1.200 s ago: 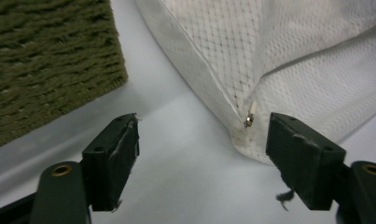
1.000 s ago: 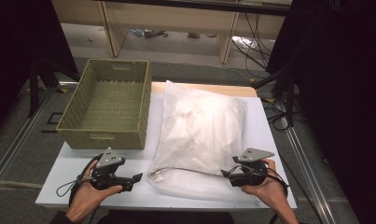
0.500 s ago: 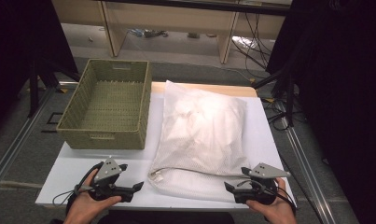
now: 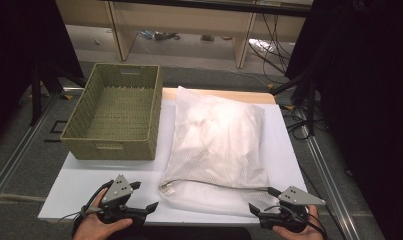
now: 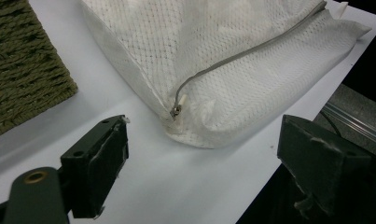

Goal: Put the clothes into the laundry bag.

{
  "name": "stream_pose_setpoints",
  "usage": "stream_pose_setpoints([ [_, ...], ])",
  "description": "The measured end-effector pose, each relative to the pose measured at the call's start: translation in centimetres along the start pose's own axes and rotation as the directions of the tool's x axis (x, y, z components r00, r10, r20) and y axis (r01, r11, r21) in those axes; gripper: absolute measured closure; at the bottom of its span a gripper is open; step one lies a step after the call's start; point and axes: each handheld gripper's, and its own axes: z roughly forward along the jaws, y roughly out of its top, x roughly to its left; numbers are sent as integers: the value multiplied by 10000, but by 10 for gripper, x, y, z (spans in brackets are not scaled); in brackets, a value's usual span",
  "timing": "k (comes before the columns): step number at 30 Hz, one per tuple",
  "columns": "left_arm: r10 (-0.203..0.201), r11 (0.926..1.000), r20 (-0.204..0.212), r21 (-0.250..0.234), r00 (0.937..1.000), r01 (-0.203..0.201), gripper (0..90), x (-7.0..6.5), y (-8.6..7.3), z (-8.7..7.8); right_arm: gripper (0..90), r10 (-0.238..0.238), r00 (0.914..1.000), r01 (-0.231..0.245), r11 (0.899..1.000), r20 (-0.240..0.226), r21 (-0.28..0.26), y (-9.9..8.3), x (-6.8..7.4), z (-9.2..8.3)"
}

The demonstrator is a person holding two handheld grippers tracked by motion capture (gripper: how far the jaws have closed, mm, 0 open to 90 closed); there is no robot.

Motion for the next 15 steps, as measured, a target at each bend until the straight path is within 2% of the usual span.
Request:
stream_pose_setpoints([
  [2,111,9999,-19,117,9999,-110,158,1,1,0,167,-203,9997,204,9998,116,-85,-1,-1,1],
  [3,113,9998,-26,160,9999,-112,158,1,1,0,167,-246,9997,245,9997,-98,-50,-1,-2,2],
  [4,85,9998,-104,156,9999,-83,158,2,1,0,167,-341,9994,341,9994,-90,14,-1,-2,2],
  [6,199,9996,-156,187,9997,-196,158,4,1,0,167,-205,9998,205,9997,65,94,-2,0,1],
  [7,153,9995,-245,269,9996,-146,158,5,1,-1,167,-181,9998,180,9998,78,106,-2,0,1],
  [8,-35,9999,-220,125,9998,38,158,5,1,-1,167,-294,9995,293,9995,145,82,-2,-1,2],
  [9,13,9998,-285,211,9996,-7,158,6,2,-3,167,-343,9994,342,9994,46,75,-1,-2,2],
  [10,-104,9999,-178,76,9998,106,158,6,2,-3,167,-313,9995,313,9995,52,96,-1,-2,2],
  [11,-35,9999,-250,113,9997,37,158,6,3,-3,167,-330,9994,332,9994,-126,111,-1,-3,3],
  [15,-80,9999,-309,64,9995,82,158,9,4,-4,167,-498,9988,498,9985,-25,227,-1,-4,3],
])
